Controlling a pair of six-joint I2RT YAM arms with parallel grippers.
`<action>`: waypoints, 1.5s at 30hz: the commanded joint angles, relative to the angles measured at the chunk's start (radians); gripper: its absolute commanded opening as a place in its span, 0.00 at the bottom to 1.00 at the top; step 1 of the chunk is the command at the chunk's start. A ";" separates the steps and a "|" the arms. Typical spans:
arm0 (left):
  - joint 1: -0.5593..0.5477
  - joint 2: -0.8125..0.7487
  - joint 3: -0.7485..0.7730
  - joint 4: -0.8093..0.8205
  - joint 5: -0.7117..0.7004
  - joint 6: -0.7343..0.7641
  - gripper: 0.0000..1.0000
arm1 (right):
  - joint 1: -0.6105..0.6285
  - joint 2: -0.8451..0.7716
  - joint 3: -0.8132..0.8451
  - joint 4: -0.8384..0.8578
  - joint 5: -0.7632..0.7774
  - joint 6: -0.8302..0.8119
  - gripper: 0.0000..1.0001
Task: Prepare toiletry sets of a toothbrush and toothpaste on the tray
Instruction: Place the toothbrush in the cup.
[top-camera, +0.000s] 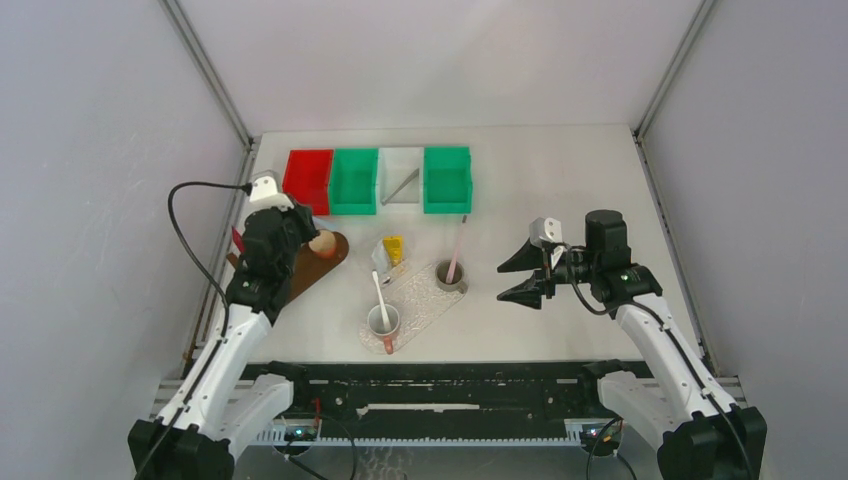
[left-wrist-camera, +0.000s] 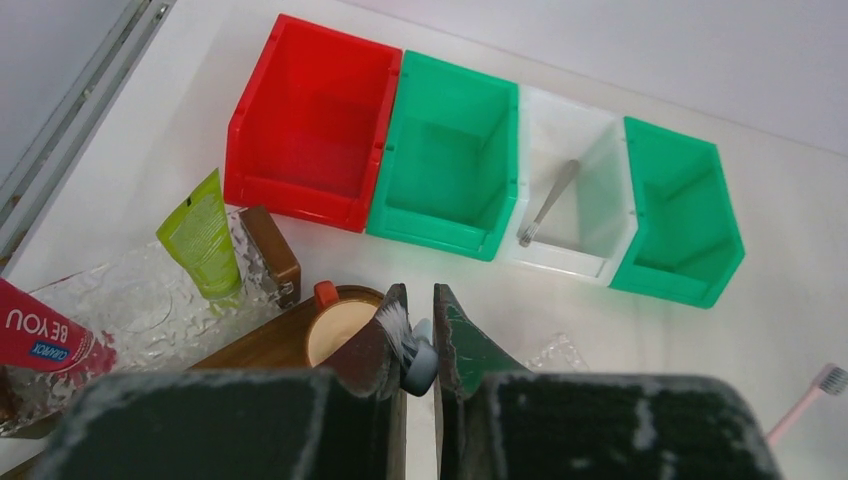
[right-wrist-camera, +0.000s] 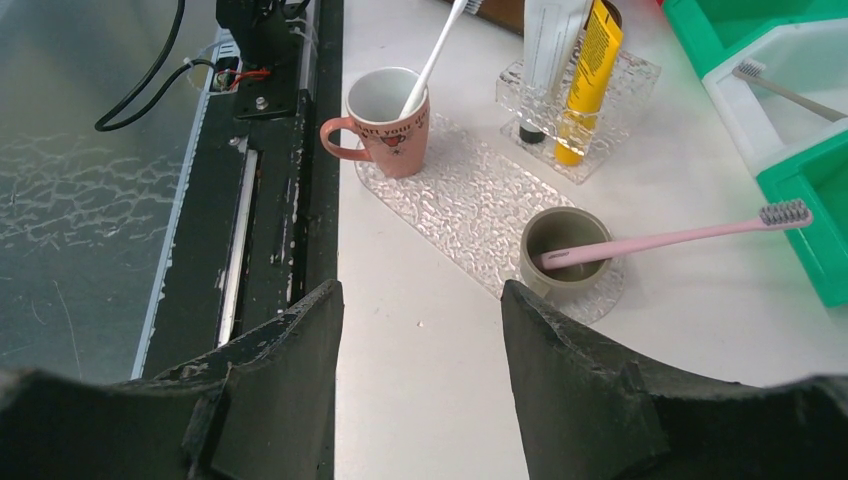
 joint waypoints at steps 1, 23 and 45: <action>0.018 0.026 0.070 0.004 -0.039 0.000 0.00 | 0.002 0.005 0.027 0.000 -0.002 -0.023 0.67; 0.035 0.173 0.115 -0.062 -0.103 -0.049 0.01 | 0.005 0.004 0.027 -0.004 0.002 -0.033 0.67; 0.034 0.282 0.182 -0.166 -0.166 -0.108 0.35 | 0.010 0.001 0.027 -0.009 0.007 -0.041 0.67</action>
